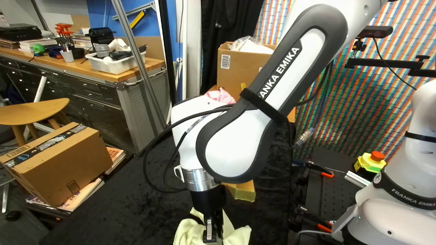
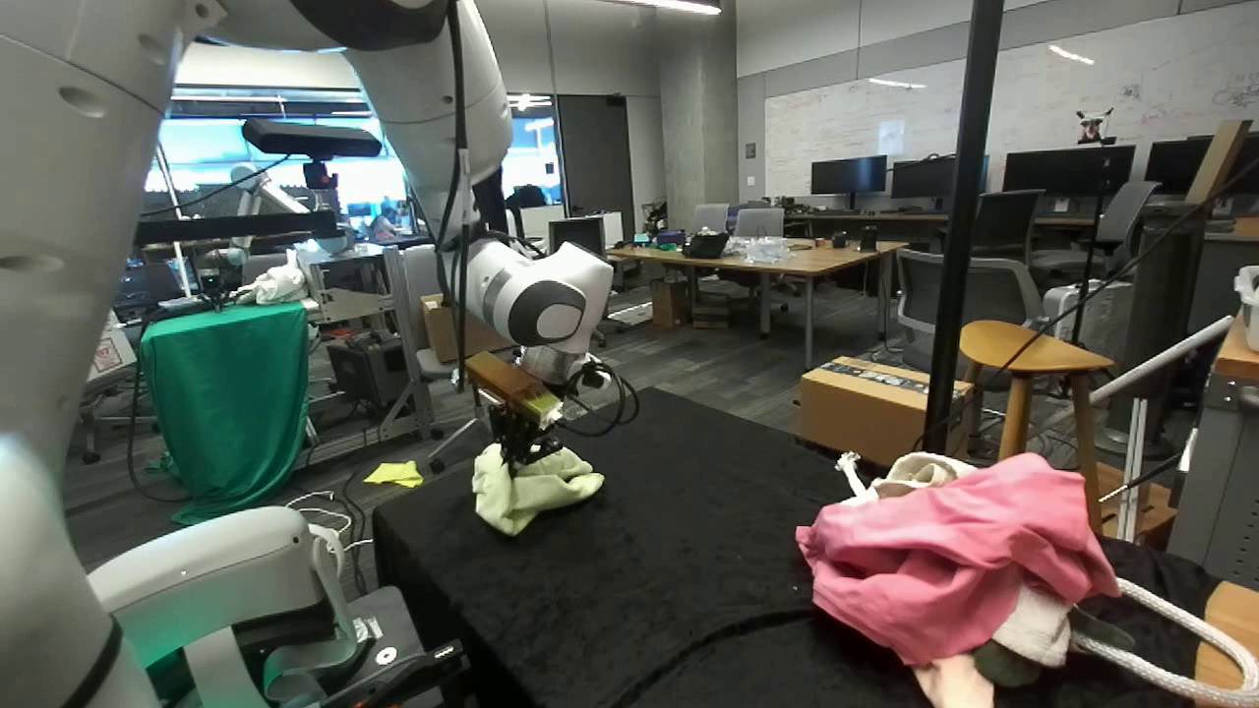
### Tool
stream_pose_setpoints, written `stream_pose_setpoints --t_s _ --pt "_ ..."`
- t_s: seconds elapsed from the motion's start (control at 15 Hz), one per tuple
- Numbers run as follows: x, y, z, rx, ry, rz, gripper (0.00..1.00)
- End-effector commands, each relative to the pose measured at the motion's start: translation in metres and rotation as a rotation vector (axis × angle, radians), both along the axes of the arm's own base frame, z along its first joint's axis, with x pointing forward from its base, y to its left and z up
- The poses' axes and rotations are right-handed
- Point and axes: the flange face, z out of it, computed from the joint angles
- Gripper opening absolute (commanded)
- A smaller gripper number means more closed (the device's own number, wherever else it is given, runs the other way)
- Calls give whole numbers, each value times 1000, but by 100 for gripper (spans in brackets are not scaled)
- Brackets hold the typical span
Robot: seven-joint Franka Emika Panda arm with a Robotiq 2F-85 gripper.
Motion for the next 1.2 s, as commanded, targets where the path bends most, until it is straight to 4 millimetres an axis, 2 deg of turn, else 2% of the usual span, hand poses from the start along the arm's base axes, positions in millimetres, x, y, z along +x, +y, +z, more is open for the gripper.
stream_pose_setpoints --t_s 0.0,0.13,0.4,0.6,0.87,1.13 --pt "7 -9 25 -47 -74 54 4" --pt "13 -21 41 -68 -128 70 7" --pt "30 -51 82 -112 -280 68 6" --pt "45 -82 111 -153 -402 46 6" --pt "74 -134 147 -193 -572 -64 6" --pt "106 -199 183 -215 -698 -236 6"
